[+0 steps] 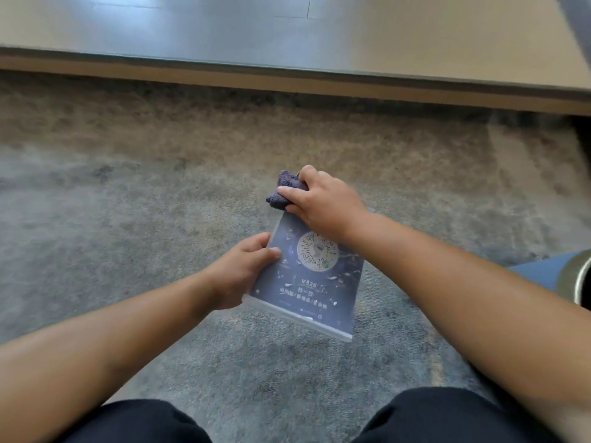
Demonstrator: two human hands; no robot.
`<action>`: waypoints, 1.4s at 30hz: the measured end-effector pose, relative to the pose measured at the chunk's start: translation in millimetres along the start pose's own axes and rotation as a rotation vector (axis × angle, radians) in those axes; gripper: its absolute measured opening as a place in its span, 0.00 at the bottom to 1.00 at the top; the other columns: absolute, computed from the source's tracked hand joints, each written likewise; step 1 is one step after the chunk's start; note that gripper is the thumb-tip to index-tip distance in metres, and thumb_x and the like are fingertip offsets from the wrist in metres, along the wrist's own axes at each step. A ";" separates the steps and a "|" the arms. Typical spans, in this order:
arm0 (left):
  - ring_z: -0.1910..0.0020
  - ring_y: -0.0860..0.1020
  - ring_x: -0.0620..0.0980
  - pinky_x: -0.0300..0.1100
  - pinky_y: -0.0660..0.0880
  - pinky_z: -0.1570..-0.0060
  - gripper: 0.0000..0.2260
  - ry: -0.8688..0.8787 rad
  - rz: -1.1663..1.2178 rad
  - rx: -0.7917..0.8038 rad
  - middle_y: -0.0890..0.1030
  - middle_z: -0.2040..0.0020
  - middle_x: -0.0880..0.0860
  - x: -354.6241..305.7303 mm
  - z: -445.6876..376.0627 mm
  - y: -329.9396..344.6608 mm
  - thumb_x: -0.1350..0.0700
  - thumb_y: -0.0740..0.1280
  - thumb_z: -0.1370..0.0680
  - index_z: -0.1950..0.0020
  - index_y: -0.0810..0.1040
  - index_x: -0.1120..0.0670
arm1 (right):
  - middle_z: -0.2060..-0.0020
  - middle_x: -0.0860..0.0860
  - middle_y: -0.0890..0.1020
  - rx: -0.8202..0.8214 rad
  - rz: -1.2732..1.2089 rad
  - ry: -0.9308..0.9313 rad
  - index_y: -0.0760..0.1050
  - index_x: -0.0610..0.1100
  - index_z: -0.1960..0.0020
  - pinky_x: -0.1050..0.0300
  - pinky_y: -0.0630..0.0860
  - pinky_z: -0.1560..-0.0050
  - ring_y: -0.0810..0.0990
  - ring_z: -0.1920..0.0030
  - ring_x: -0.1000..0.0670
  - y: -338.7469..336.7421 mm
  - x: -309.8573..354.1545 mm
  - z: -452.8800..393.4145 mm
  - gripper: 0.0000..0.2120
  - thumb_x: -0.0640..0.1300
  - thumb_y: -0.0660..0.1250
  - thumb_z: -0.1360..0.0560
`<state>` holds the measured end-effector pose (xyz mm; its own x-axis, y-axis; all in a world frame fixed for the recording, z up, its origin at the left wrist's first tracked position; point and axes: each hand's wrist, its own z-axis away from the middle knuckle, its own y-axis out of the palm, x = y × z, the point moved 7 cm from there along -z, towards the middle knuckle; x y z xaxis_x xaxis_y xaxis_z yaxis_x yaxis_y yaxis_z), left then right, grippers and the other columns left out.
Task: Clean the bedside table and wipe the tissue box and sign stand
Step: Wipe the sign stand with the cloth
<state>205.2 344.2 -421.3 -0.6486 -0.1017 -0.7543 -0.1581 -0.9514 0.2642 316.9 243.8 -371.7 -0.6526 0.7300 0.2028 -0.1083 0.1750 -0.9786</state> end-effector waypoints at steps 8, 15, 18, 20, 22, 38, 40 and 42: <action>0.60 0.81 0.57 0.55 0.80 0.54 0.07 0.058 -0.004 -0.075 0.82 0.57 0.59 -0.9 3.9 -5.3 0.62 0.58 0.19 0.45 0.75 0.59 | 0.48 0.41 0.73 -0.023 -0.021 0.083 0.73 0.48 0.34 0.49 0.70 0.62 0.74 0.55 0.40 6.5 -15.7 30.2 0.18 0.51 0.62 0.22; 0.60 0.83 0.55 0.51 0.82 0.61 0.08 0.031 0.020 -0.125 0.85 0.58 0.56 8.7 2.7 -30.5 0.62 0.58 0.19 0.44 0.75 0.59 | 0.51 0.44 0.71 0.092 -0.050 0.199 0.71 0.49 0.32 0.54 0.64 0.61 0.74 0.54 0.41 39.2 -65.8 75.5 0.19 0.51 0.61 0.21; 0.59 0.83 0.55 0.53 0.82 0.58 0.08 -0.003 -0.005 -0.160 0.85 0.57 0.56 16.1 2.0 -38.0 0.62 0.58 0.19 0.44 0.75 0.59 | 0.53 0.49 0.66 0.177 -0.027 0.292 0.69 0.53 0.31 0.54 0.64 0.61 0.72 0.53 0.44 46.8 -87.0 84.5 0.19 0.54 0.58 0.20; 0.57 0.83 0.56 0.55 0.82 0.55 0.08 -0.013 -0.035 -0.182 0.84 0.55 0.58 18.3 0.3 -40.8 0.61 0.58 0.18 0.43 0.75 0.59 | 0.54 0.50 0.65 0.122 -0.049 0.323 0.70 0.54 0.32 0.54 0.66 0.62 0.73 0.54 0.43 35.2 -90.5 80.1 0.18 0.54 0.58 0.21; 0.57 0.83 0.55 0.53 0.82 0.56 0.08 -0.017 -0.062 -0.184 0.84 0.54 0.57 19.4 -2.4 -37.9 0.60 0.58 0.18 0.43 0.75 0.58 | 0.54 0.48 0.68 0.026 -0.095 0.254 0.72 0.54 0.35 0.55 0.67 0.65 0.74 0.57 0.43 17.4 -71.6 66.1 0.16 0.54 0.60 0.22; 0.57 0.83 0.56 0.53 0.82 0.60 0.07 0.110 -0.064 -0.268 0.83 0.52 0.58 -6.1 -6.5 -51.8 0.59 0.58 0.18 0.43 0.73 0.58 | 0.43 0.45 0.69 0.261 0.017 0.199 0.63 0.54 0.29 0.52 0.71 0.58 0.73 0.49 0.42 75.5 -76.8 107.6 0.20 0.54 0.56 0.20; 0.57 0.84 0.56 0.52 0.82 0.61 0.07 0.108 -0.063 -0.278 0.84 0.52 0.58 -4.7 -10.0 -55.3 0.59 0.58 0.18 0.43 0.74 0.57 | 0.47 0.47 0.68 0.246 -0.022 0.332 0.65 0.56 0.30 0.53 0.68 0.60 0.72 0.52 0.44 74.4 -98.4 117.2 0.19 0.55 0.55 0.20; 0.57 0.84 0.54 0.49 0.81 0.63 0.07 0.099 -0.072 -0.289 0.84 0.53 0.57 -1.9 -13.4 -55.0 0.59 0.58 0.18 0.43 0.74 0.57 | 0.52 0.49 0.66 0.143 -0.084 0.429 0.67 0.55 0.31 0.54 0.67 0.62 0.72 0.57 0.45 62.0 -109.7 112.2 0.18 0.54 0.56 0.20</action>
<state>225.1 392.8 -442.4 -0.5654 -0.0457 -0.8236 0.0263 -0.9990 0.0373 297.6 100.4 -458.6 -0.2708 0.9300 0.2485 -0.2701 0.1744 -0.9469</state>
